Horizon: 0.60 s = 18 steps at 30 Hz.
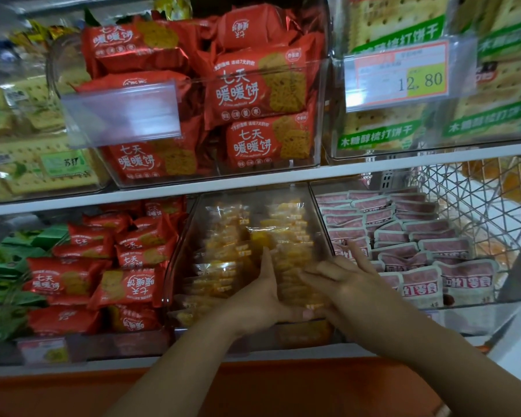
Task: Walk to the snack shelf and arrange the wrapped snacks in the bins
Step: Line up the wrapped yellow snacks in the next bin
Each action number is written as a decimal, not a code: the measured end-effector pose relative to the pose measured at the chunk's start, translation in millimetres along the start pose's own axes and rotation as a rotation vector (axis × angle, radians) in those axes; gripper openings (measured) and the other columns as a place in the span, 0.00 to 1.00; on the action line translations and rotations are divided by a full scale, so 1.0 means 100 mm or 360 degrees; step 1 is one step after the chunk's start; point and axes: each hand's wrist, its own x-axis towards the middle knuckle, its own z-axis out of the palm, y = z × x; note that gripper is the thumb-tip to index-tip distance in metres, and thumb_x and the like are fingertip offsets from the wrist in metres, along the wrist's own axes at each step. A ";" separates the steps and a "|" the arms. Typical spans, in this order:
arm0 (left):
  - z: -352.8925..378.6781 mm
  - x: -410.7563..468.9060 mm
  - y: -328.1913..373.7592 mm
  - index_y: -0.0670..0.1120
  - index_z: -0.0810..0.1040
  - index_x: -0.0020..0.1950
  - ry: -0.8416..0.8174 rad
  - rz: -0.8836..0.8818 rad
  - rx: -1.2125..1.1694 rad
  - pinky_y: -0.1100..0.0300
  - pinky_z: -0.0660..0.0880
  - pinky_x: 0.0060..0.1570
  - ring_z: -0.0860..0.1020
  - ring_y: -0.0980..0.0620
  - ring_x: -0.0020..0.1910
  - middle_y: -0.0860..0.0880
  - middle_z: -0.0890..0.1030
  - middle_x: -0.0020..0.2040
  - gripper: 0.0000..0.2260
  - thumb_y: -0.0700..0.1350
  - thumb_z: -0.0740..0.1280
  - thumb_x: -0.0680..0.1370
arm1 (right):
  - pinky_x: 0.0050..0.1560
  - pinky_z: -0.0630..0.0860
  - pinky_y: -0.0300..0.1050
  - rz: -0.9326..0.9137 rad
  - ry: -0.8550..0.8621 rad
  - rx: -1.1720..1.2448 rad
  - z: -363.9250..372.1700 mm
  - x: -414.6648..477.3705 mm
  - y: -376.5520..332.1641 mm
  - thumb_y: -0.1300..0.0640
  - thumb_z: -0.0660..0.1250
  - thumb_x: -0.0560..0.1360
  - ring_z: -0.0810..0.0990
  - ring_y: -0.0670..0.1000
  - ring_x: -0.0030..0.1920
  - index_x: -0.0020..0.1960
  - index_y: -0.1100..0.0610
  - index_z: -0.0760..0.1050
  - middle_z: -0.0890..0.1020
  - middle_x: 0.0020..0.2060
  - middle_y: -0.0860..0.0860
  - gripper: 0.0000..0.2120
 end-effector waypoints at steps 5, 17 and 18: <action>0.00 -0.01 0.11 0.49 0.23 0.70 0.0058 -0.0031 0.0047 0.66 0.65 0.63 0.65 0.59 0.64 0.53 0.61 0.74 0.57 0.47 0.74 0.71 | 0.69 0.54 0.61 0.0060 -0.0400 0.0145 -0.05 0.06 0.04 0.50 0.71 0.63 0.74 0.48 0.65 0.64 0.52 0.74 0.78 0.61 0.46 0.29; -0.74 0.03 0.34 0.48 0.78 0.59 0.0676 0.0438 0.0466 0.72 0.71 0.48 0.78 0.57 0.51 0.56 0.79 0.52 0.12 0.39 0.67 0.77 | 0.73 0.49 0.54 0.0603 -0.0203 0.0631 -0.02 0.53 0.32 0.42 0.59 0.73 0.63 0.48 0.70 0.67 0.46 0.71 0.73 0.66 0.42 0.23; -0.79 0.20 0.32 0.47 0.79 0.58 0.0776 0.0458 0.0685 0.72 0.70 0.47 0.77 0.58 0.50 0.55 0.79 0.51 0.11 0.39 0.67 0.77 | 0.73 0.49 0.54 0.0628 -0.0267 0.0590 0.00 0.57 0.35 0.43 0.60 0.75 0.61 0.49 0.71 0.67 0.46 0.70 0.72 0.67 0.43 0.22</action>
